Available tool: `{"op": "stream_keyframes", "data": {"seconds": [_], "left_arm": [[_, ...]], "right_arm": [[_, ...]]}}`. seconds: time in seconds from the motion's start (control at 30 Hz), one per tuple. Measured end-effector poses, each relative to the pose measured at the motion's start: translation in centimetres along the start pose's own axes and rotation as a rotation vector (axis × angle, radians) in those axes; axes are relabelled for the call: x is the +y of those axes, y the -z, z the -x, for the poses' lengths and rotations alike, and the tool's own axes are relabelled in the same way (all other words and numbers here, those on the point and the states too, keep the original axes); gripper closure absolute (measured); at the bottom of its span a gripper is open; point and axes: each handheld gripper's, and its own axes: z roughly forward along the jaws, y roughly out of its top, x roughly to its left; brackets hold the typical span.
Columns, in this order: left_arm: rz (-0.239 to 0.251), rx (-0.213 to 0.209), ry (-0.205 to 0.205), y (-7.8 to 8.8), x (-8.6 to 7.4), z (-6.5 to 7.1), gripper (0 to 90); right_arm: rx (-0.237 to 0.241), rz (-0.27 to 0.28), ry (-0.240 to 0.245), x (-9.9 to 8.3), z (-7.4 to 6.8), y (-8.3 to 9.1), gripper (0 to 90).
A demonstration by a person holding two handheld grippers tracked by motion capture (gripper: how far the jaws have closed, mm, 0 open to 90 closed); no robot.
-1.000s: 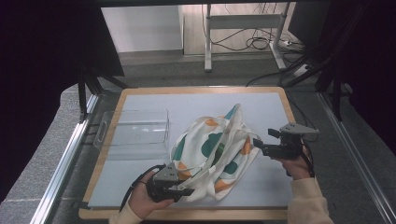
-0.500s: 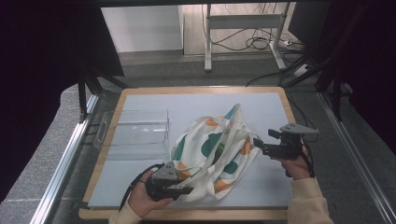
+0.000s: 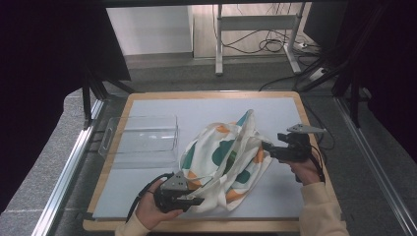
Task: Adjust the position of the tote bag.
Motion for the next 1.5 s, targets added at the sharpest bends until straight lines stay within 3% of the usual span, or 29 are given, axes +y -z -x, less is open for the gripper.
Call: {"op": "stream_keyframes", "data": {"seconds": [0.1,0.33,0.47,0.57,0.9,1.5], "left_arm": [[-0.005,-0.003,-0.01,0.0,0.0,-0.1,71.3],[-0.001,-0.005,-0.007,0.0,0.0,0.0,71.3],[-0.012,-0.004,-0.024,0.1,0.0,0.0,71.2],[-0.014,-0.003,-0.022,0.1,-0.1,-0.1,71.2],[-0.011,-0.004,-0.022,0.1,-0.1,-0.1,71.1],[-0.013,-0.003,-0.028,0.0,-0.1,0.0,70.9]], "right_arm": [[0.005,0.001,-0.016,1.0,-0.3,-0.6,23.5],[-0.008,-0.033,0.005,3.3,-1.0,-2.0,23.6],[-0.014,-0.055,-0.008,4.8,-0.9,-3.2,23.0],[0.004,-0.067,-0.045,5.4,-0.7,-3.7,22.8],[-0.045,-0.105,-0.061,7.5,-0.6,-6.2,20.5],[-0.101,-0.185,-0.123,8.5,-0.3,-10.2,20.9]]}}
